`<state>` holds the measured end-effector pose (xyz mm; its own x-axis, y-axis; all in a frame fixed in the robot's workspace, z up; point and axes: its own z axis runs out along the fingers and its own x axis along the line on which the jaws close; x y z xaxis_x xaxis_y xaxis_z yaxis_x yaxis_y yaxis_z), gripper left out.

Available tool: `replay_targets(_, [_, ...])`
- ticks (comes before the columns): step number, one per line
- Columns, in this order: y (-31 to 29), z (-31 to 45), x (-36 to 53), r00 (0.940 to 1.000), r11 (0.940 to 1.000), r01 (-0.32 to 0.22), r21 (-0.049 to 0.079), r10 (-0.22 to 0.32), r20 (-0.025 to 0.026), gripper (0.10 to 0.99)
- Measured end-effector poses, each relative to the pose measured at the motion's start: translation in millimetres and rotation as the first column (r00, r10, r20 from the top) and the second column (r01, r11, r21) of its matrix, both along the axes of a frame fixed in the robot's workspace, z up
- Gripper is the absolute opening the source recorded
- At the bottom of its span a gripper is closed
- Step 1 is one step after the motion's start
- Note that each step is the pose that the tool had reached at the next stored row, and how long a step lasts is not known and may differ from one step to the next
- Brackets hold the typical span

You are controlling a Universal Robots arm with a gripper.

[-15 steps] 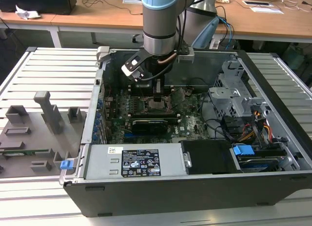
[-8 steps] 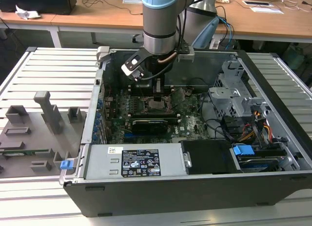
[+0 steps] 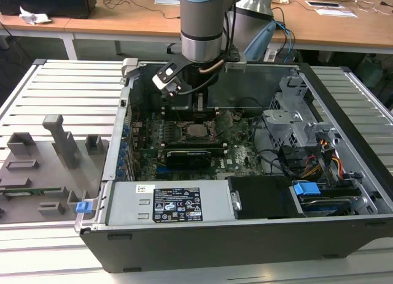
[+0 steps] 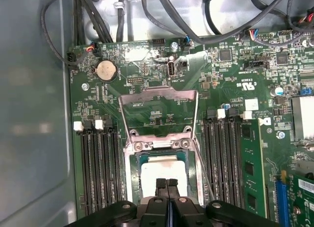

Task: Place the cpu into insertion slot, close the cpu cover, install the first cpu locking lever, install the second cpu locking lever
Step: 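Close the cpu cover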

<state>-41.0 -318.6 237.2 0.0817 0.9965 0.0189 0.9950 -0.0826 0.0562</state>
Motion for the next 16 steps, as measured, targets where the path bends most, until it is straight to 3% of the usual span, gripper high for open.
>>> replay_targets(16, [0.7, 11.6, 0.1, 1.0000, 1.0000, 0.000, 0.000, 0.000, 0.0001, 0.106])
